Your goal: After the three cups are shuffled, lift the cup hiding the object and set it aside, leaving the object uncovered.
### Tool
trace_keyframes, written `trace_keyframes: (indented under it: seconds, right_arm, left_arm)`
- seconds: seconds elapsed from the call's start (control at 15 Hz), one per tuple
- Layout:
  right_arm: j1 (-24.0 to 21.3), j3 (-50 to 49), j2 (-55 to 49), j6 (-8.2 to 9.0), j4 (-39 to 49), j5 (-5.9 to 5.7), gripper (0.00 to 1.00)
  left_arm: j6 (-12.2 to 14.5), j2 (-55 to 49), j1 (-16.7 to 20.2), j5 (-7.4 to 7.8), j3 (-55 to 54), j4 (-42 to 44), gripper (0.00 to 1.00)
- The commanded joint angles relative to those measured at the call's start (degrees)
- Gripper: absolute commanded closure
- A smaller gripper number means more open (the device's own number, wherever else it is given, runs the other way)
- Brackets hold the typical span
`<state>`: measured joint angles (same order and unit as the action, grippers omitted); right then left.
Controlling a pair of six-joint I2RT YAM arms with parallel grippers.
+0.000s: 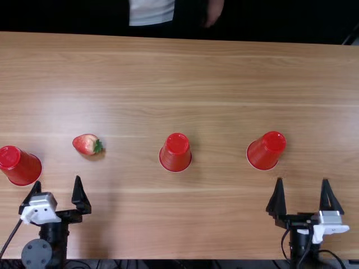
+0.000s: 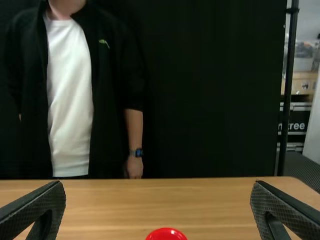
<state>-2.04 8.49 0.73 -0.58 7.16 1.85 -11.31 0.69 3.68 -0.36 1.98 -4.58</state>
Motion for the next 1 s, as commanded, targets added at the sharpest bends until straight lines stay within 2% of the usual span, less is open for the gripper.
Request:
trace_keyframes:
  seconds: [0.0,0.07,0.13,0.33,0.53,0.93]
  right_arm:
    - [-0.59,-3.31,-0.73,-0.05,0.37,-0.37,0.0]
    - [-0.59,-5.15,-0.73,-0.05,0.48,-0.37,0.0]
    - [-0.51,-6.47,-0.73,-0.05,0.48,-0.37,0.0]
    - [-0.68,-7.7,-0.73,0.05,-3.85,-0.26,0.0]
    - [-0.68,-7.7,-0.73,0.26,-3.85,-0.58,0.0]
    - [-0.68,-7.7,-0.73,0.16,-3.95,-0.48,0.0]
  left_arm:
    - [0.45,-0.69,-0.61,4.9,-1.98,1.84,0.0]
    - [0.55,-0.69,-0.61,6.16,-1.98,2.47,0.0]
    - [0.55,-0.69,-0.61,6.37,-1.98,1.73,0.0]
    - [0.45,-0.69,-0.61,6.48,-1.98,1.52,0.0]
    - [0.34,-0.69,-0.61,6.27,-1.98,1.52,0.0]
    - [-0.08,-0.69,-0.61,5.95,-1.98,1.41,0.0]
